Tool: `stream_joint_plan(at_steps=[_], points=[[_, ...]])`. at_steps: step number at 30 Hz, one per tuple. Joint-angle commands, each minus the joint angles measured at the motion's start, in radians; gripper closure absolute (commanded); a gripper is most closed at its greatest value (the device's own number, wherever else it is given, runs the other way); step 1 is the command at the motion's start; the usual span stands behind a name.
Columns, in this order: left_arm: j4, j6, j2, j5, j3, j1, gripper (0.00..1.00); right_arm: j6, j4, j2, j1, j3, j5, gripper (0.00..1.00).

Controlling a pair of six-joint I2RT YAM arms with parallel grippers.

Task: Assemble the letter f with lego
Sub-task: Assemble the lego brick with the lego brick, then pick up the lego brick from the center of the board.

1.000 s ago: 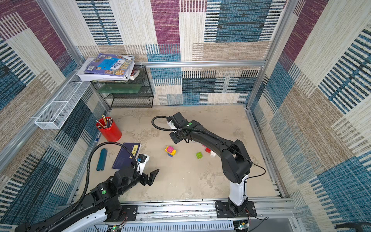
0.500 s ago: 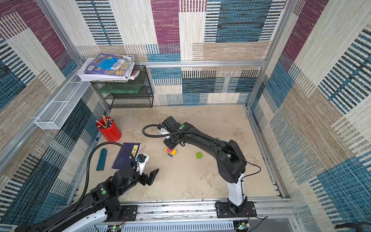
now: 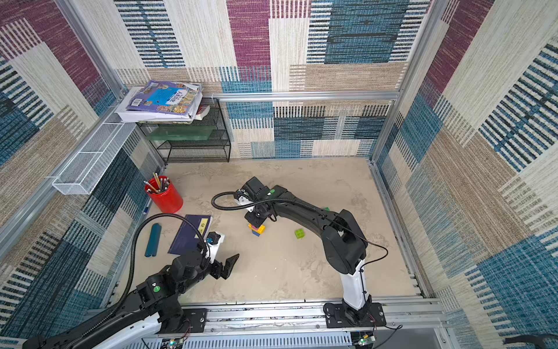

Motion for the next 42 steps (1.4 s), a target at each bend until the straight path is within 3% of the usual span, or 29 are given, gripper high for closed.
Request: stream_joint_plan(at_steps=[1,26,42], points=[[0.013,-0.011,0.005,-0.014,0.0,0.0,0.01,-0.013,-0.012,0.007,0.001,0.01,-0.011,0.65],[0.017,-0.011,0.015,-0.011,0.003,0.001,0.01,-0.041,-0.059,0.038,0.0,0.003,-0.02,0.66],[0.016,-0.01,0.015,-0.012,0.002,-0.001,0.01,0.047,0.012,0.053,-0.028,-0.144,0.021,0.69]])
